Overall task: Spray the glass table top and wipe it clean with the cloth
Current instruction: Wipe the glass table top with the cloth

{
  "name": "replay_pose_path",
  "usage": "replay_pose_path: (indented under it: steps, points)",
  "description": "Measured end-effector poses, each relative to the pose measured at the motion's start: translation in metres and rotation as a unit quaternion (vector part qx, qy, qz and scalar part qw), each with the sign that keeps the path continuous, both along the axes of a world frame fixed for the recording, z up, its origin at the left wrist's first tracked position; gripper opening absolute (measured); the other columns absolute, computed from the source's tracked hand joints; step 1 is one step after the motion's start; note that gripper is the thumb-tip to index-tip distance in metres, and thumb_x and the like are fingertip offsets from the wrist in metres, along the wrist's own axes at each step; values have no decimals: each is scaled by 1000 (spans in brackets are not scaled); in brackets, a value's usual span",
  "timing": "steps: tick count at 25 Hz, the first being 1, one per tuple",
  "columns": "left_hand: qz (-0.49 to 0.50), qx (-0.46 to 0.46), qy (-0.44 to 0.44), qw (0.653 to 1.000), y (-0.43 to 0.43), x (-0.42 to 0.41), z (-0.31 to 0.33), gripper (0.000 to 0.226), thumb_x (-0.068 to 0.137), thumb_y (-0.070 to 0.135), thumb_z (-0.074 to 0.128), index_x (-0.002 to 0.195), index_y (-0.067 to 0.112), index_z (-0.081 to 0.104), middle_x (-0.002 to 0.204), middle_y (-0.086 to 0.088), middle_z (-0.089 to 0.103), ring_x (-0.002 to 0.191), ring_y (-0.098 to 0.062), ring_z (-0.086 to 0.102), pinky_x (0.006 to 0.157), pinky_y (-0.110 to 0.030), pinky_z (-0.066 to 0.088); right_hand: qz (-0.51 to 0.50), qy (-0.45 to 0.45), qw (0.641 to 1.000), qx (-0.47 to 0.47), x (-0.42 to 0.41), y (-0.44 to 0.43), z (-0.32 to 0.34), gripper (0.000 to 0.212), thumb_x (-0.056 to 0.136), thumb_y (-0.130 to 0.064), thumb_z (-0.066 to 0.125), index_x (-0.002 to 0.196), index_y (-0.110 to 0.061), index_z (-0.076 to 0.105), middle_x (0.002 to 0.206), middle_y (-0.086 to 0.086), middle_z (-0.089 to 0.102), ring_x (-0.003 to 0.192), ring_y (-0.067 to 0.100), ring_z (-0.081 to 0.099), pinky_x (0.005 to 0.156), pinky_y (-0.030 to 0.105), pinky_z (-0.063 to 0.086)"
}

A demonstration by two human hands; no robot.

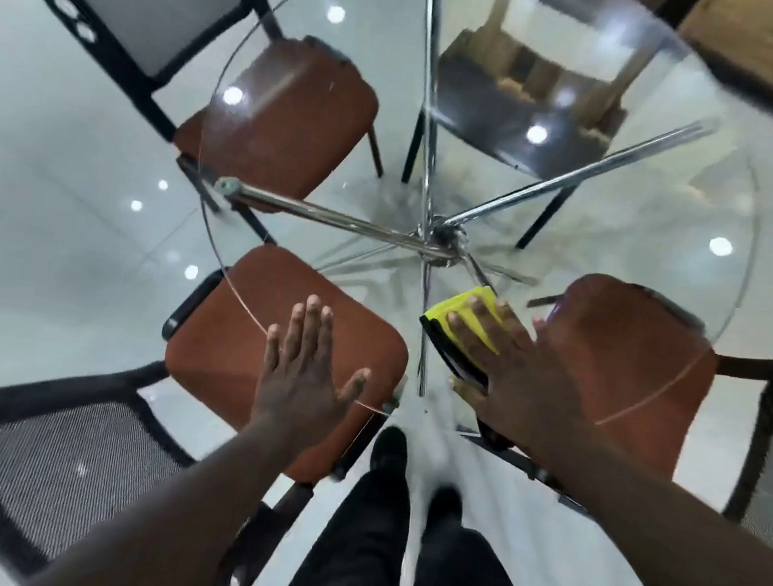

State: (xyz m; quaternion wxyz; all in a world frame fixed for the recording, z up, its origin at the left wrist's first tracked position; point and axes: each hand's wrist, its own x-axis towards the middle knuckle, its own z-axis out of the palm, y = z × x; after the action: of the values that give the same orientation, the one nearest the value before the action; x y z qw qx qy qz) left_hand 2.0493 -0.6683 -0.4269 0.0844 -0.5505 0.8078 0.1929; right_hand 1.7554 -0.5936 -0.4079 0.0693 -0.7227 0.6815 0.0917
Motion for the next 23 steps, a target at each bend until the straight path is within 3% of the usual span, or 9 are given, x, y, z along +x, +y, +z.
replay_pose_path:
  steps: [3, 6, 10, 12, 14, 17, 20, 22, 23]
  points:
    - [7, 9, 0, 1000, 4, 2, -15, 100, 101, 77, 26, 165, 13, -18, 172, -4, -30, 160, -21, -25, 132, -54, -6, 55, -53, 997, -16, -22, -18, -28, 82, 99, -55, 52, 172, -40, 20, 182, 0, 16, 168, 28, 20, 131, 63, 23]
    - [-4, -18, -8, 1000, 3, 1, -17, 99, 102, 75, 28, 165, 11, -14, 174, -7, -25, 162, -24, -21, 132, -56, -3, -7, -82, 992, -91, -68, -115, -38, 84, 100, -45, 52, 174, -37, 13, 180, 6, 24, 165, 33, 29, 127, 68, 28]
    - [-6, -22, -9, 1000, 2, 1, -19, 94, 103, 73, 21, 167, 11, -8, 176, -6, -18, 163, -24, -14, 132, -58, 4, -48, -87, 990, -95, -23, -249, -29, 82, 103, -61, 38, 168, -12, 34, 178, 16, 26, 165, 38, 26, 129, 70, 22]
    - [41, -24, 72, 996, 1, 3, -14, 84, 106, 60, 24, 167, 10, -3, 177, -6, -13, 164, -24, -9, 131, -59, 10, 27, -146, 982, -116, 48, -215, -32, 81, 106, -59, 43, 165, -5, 39, 175, 18, 34, 162, 37, 32, 127, 67, 30]
    - [147, -57, 163, 974, -7, 1, -8, 75, 107, 43, 32, 167, 6, 5, 178, -9, -3, 165, -26, -1, 131, -57, 11, 130, -200, 970, -52, 85, -114, -34, 72, 109, -51, 45, 169, -12, 35, 178, 9, 30, 167, 30, 24, 128, 62, 29]
    - [120, -76, 124, 982, -31, -18, -7, 74, 107, 42, 33, 167, 8, 9, 178, -9, -1, 165, -27, 0, 132, -56, 9, 188, -194, 963, -18, 5, -32, -33, 71, 104, -44, 54, 170, -28, 35, 179, -3, 27, 167, 21, 21, 132, 54, 25]
    - [10, -58, 65, 996, -55, -50, -23, 78, 106, 48, 36, 168, 14, 4, 178, -6, -5, 164, -25, -4, 132, -58, 9, 19, -167, 985, -46, -114, -101, -68, 70, 105, -54, 48, 170, -30, 35, 178, -4, 31, 165, 24, 27, 130, 63, 25]
    - [20, -60, 72, 995, -70, -66, -28, 76, 106, 44, 37, 169, 16, 5, 178, -4, -4, 164, -23, -4, 132, -57, 8, -106, -148, 980, -82, -137, -189, -72, 67, 109, -54, 42, 169, -25, 32, 178, 5, 31, 165, 29, 28, 131, 64, 24]
    - [29, -64, 87, 994, -79, -74, -27, 74, 106, 41, 37, 169, 16, 6, 178, -3, -2, 164, -21, -4, 132, -56, 6, -136, -153, 973, -111, -121, -221, -70, 62, 109, -45, 44, 166, -21, 35, 174, 12, 37, 161, 34, 35, 128, 58, 31]
